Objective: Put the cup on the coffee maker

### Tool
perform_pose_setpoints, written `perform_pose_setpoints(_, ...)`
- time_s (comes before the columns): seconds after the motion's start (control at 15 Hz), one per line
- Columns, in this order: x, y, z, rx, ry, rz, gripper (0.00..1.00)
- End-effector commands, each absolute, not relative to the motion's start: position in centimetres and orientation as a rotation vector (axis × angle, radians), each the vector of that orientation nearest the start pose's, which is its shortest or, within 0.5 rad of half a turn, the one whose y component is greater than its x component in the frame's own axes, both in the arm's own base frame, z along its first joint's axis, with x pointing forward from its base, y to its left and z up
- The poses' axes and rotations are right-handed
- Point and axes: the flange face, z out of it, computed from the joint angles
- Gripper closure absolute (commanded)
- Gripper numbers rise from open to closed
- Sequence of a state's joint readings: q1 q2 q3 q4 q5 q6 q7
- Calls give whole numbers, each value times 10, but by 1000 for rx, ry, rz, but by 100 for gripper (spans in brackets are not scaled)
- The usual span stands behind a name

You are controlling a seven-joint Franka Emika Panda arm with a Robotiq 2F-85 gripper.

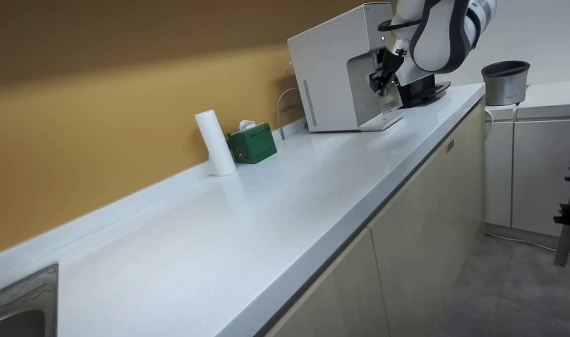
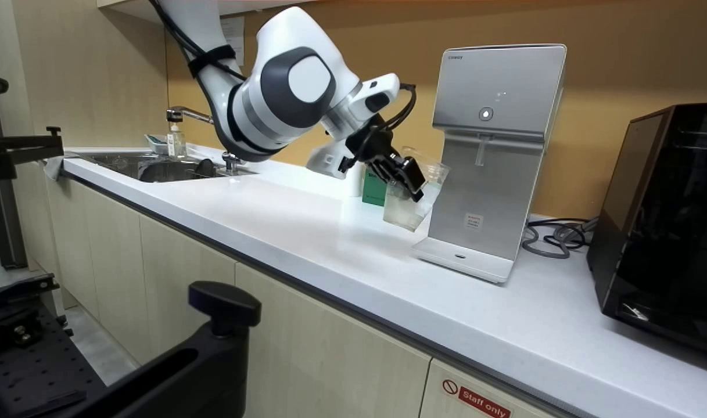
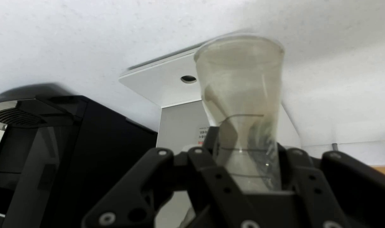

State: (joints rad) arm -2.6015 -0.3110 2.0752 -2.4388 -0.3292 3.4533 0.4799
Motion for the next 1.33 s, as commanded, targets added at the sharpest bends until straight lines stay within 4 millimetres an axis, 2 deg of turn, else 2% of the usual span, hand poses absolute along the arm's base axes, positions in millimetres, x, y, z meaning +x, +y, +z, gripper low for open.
perform_pose_setpoints(0.0, 498, -226, 338, -3046, 816, -1377, 92)
perform_pose_setpoints(0.2, 500, -230, 337, -3068, 814, -1380, 92)
perform_pose_setpoints(0.73, 500, -237, 316, -3120, 881, -1328, 92)
perform_pose_setpoints(1.07, 508, -242, 311, -3077, 997, -1367, 92)
perform_pose_setpoints(1.27, 523, -245, 318, -3066, 1011, -1427, 92)
